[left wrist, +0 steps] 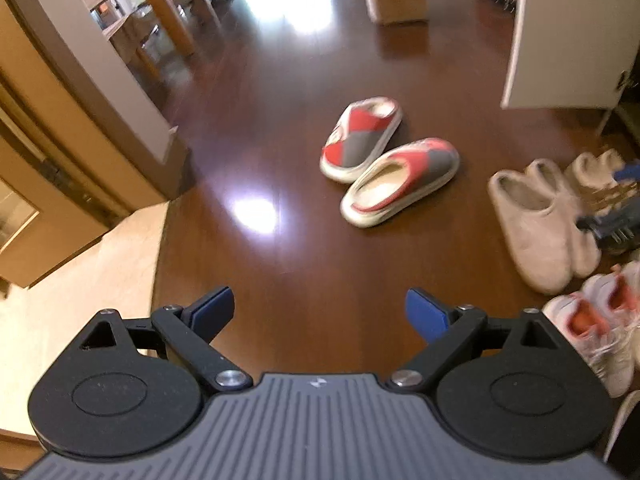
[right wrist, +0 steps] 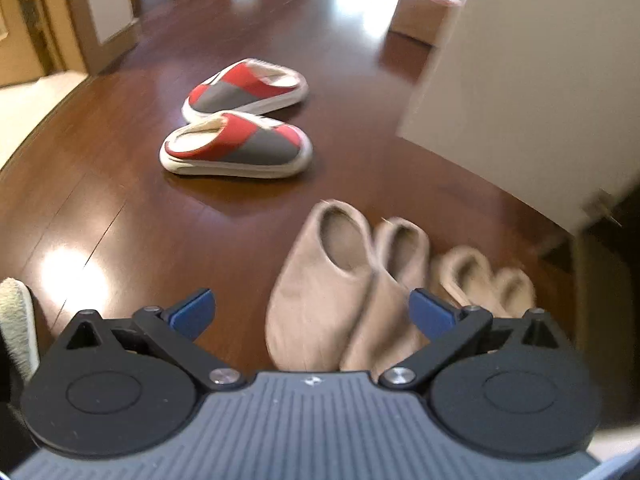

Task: Organize scattered shoes
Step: 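Move the right gripper to a red-grey slipper and grasp its heel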

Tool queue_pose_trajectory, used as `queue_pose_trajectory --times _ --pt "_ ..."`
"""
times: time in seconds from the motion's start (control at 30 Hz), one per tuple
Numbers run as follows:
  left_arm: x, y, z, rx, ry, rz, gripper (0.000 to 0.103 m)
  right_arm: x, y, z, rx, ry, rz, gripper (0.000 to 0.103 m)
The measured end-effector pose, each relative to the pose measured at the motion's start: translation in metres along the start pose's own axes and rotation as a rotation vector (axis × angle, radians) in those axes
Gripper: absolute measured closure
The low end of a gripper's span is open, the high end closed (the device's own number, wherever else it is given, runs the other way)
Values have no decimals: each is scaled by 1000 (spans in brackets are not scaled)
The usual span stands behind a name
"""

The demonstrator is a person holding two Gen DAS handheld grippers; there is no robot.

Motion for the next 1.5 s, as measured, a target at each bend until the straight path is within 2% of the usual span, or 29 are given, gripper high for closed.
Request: queue_pose_trajectory --times 0.13,0.2,0.3,0.37,0.4,0.43,0.5,0.6,0.63,0.67,0.7,0.73,0.77,0.87,0.9,0.93,1.0,1.1,1.13,1.17,1.2,1.23,1.27,1.3,1.33,1.37,1.43,1.5 --pt "-11 -14 19 37 -69 3 9 25 -21 77 37 -9 8 1" --pt "-19 -18 27 35 -119 -8 9 31 -29 101 50 12 -25 1" --pt "-28 -23 36 37 -160 -16 9 46 -44 142 61 114 -211 2" --pt "-34 -26 41 50 -177 -7 9 56 -61 170 106 222 -491 2" --pt "-38 -29 44 64 -191 -1 9 60 -68 182 115 243 -607 2" --pt "-40 -32 47 73 -204 0 9 64 -73 190 112 244 -655 2" --pt "-48 -38 54 84 -243 -17 9 79 -86 204 112 250 -667 2" --pt "-56 -46 60 86 -274 -55 9 108 -110 225 150 262 -580 2" --pt "-58 -48 61 88 -279 -62 9 117 -119 238 136 255 -556 8" --pt "-59 -50 61 90 -278 -64 9 120 -124 252 99 222 -544 26" --pt "-59 -51 59 91 -276 -63 9 123 -128 264 68 189 -532 36" --pt "-60 -52 57 93 -275 -62 9 122 -130 277 56 134 -510 65" --pt "-60 -53 55 94 -272 -61 9 120 -132 291 41 67 -480 70" --pt "-60 -56 47 86 -248 -69 9 121 -135 292 -96 51 -393 78" --pt "-59 -57 44 83 -234 -70 9 121 -135 287 -99 38 -358 79" --pt "-59 -58 40 80 -220 -71 9 120 -135 274 -96 7 -269 79" --pt "-56 -61 31 78 -185 -75 9 117 -135 247 -65 -43 -113 79" --pt "-53 -65 19 78 -139 -96 9 87 -134 192 56 -206 248 80" --pt "-52 -67 15 77 -124 -105 9 69 -134 173 94 -293 383 80" --pt "-52 -68 11 76 -113 -113 9 48 -134 156 128 -377 514 80" --pt "-53 -69 8 74 -107 -122 9 36 -135 146 147 -426 587 78" --pt "-54 -71 5 70 -103 -132 9 26 -137 135 167 -442 615 68" --pt "-56 -73 2 69 -102 -142 9 16 -141 121 193 -452 639 40" --pt "-57 -76 0 71 -102 -150 9 9 -146 109 207 -434 610 28" --pt "-59 -80 -2 75 -101 -160 9 4 -152 94 216 -392 553 15" --pt "-60 -83 -5 80 -99 -169 9 0 -159 80 234 -317 471 9" --pt "-63 -92 -9 91 -92 -188 9 -5 -178 62 281 -201 296 1" --pt "-66 -102 -12 111 -83 -211 9 -13 -207 52 328 -105 56 1"
Point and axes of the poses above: each gripper's, at about its wrist camera, not at the fingertips, and z roughly the way its jaws point, y to its right, x to its top, the point moved 5 cm from there along z, roughly the way its jaws point, and after that the axes turned 12 degrees about y, right-handed, at the moved point
